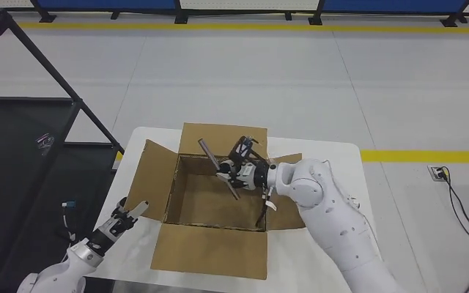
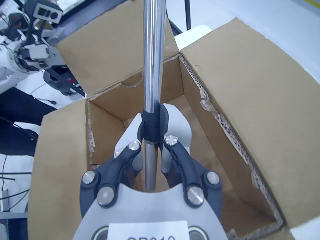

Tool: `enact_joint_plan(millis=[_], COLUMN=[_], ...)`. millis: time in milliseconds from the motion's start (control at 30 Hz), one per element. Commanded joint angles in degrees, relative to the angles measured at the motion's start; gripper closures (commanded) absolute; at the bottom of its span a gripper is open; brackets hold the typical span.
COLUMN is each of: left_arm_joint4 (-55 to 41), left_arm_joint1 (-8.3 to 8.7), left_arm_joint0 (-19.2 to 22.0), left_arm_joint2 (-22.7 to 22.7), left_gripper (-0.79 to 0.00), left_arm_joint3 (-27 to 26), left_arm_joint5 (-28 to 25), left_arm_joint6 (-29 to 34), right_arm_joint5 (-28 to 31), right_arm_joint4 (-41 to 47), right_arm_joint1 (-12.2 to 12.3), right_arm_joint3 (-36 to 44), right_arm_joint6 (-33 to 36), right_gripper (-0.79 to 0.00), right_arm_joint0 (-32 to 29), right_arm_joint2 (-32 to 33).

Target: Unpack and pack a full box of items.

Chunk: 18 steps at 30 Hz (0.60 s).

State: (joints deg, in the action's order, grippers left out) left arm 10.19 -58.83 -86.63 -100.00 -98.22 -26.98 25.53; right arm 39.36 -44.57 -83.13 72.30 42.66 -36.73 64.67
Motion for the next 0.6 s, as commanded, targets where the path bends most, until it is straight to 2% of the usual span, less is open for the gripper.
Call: enact_joint_plan(millis=[0,567], left_arm_joint4=[-0.01,0.54], left_arm_joint1=[0.01,-0.02], left_arm_joint0=[-0.01,1.48], left_arm_joint2=[-0.03,1.54], left_gripper=[-0.785,-0.785], left_arm_joint3=[0.03,-0.01], left_arm_joint5=[0.01,0.36], left_arm_joint6=[0.0,0.63], right_arm_joint5=[-1.17,-2.0], right_arm_joint4=[2.54,3.34], right_arm_joint1=[0.87,1.25], right_arm_joint3=[6.09,7.77], right_arm_joint6=[1.98,3.17], right_gripper=[0.0,0.0], right_arm_joint0=[-3.96,-5.23], right_arm_joint2=[3.17,4.35])
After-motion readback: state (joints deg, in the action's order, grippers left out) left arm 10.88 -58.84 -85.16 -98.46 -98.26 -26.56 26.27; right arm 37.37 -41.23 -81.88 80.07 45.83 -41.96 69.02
